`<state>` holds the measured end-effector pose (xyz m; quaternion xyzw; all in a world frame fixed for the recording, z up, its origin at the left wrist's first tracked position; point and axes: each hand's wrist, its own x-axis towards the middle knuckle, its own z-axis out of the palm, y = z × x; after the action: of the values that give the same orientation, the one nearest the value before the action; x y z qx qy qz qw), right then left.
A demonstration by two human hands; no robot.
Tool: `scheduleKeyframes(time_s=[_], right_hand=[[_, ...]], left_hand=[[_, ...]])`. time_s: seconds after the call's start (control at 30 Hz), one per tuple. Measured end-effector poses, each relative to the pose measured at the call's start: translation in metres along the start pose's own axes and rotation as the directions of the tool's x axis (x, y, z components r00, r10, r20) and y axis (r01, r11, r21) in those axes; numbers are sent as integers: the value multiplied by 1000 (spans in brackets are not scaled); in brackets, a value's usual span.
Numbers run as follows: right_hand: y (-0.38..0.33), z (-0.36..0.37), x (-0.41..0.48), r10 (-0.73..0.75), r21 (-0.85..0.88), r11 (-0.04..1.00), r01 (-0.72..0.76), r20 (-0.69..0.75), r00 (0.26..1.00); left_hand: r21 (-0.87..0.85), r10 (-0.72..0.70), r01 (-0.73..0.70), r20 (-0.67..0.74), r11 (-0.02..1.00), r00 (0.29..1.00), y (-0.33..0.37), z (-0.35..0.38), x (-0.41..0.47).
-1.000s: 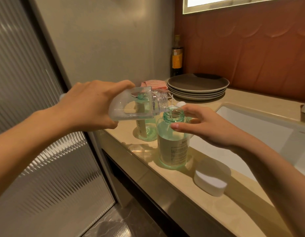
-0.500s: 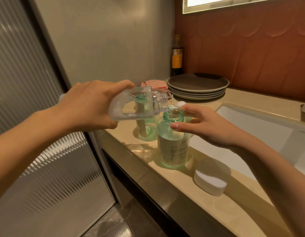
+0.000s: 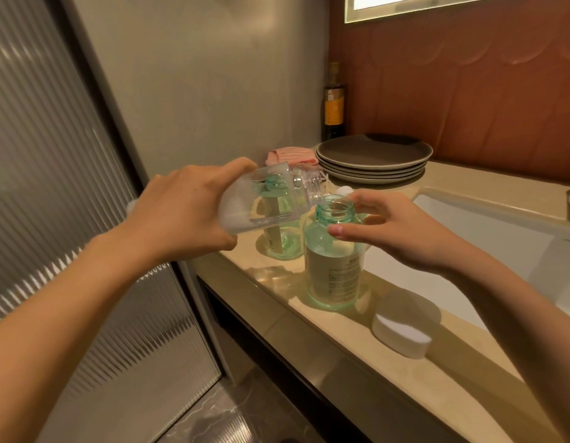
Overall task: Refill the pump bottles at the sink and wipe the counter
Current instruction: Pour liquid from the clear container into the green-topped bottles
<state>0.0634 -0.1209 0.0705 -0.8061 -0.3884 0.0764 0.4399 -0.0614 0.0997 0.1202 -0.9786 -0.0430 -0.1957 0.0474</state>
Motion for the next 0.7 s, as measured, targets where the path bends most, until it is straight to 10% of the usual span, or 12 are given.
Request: scheduleKeyframes(time_s=[0.37,0.7], right_hand=[[-13,19,-5,28,-345,918,-193,-430,902],[-28,33,-17,-84,-679,635,-369,-536,840]], left_hand=[[-296,-172,145,-65,944,983,-5,20,-30],[-779,-295,120,-86,615,952,-14,35,-77]])
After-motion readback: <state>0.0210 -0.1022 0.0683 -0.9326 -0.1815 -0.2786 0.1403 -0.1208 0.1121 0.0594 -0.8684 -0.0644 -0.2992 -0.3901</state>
